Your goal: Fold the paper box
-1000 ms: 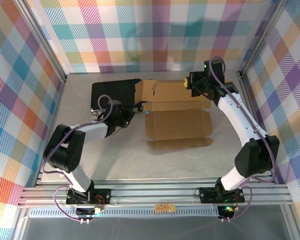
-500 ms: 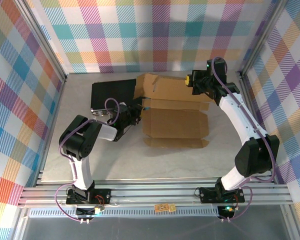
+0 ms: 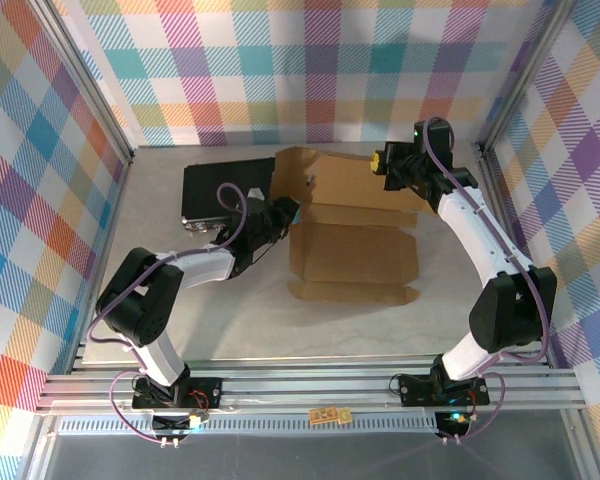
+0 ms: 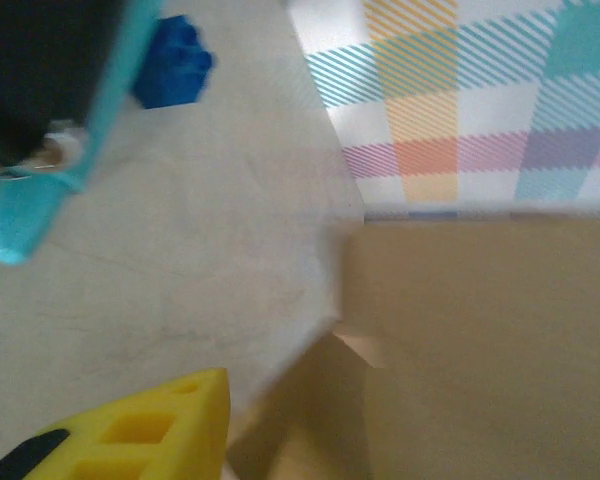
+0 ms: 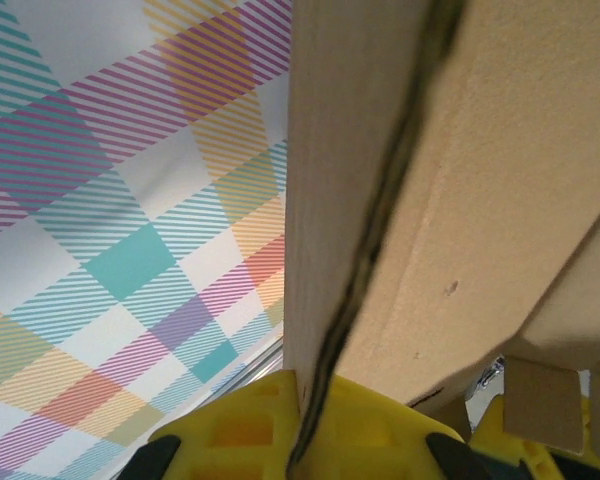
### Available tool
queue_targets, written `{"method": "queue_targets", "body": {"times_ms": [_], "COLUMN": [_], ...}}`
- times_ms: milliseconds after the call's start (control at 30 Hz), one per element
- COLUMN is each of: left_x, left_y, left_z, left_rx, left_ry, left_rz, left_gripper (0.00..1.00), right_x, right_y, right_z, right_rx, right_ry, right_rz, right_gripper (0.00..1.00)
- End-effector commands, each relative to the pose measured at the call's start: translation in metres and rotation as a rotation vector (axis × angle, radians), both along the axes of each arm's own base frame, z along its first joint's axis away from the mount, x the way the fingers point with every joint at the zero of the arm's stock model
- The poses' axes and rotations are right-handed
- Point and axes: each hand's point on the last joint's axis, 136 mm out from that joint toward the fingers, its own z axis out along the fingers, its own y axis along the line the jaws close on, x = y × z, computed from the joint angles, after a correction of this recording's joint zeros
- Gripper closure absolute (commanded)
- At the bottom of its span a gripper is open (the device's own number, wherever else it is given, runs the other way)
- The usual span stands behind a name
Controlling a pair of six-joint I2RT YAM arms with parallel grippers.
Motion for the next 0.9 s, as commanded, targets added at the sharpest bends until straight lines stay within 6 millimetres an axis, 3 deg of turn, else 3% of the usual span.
{"method": "queue_targets", "body": {"times_ms": [0,233,500,700,867], "left_x": [-0.009,-0.013,-0.022,-0.058,-0.086], "left_y": [-0.011,-0.03,-0.017,0.005,0.054], "left_z": [-0.007,-0.023,0.004,0.055,0.102], "left_rx": [0.177,0.207,0.286,0.323,0.414], "left_ry": [0.019,0.05,0.049,-0.028,-0.117], "left_rz": [-0.075,-0.118,-0.104,-0.116,-0.093], "left_gripper": [0.6,0.6,0.54,0.48,0.49], "right_x": [0.003,0.004,0.002,0.004,0.007], "right_y": [0.005,0.006,0.005,0.001,0.001], "right_z": [-0.001,0.0,-0.005,-0.004,0.0], "right_rx": [0.038,0.045,0.042,0.014,-0.04], "right_ry": [0.004,-0.001,0.008,-0.009,-0.043], "right_rz": [0.004,0.007,0.005,0.009,0.04], "right_gripper": [1.0,1.0,1.0,1.0,1.0]}}
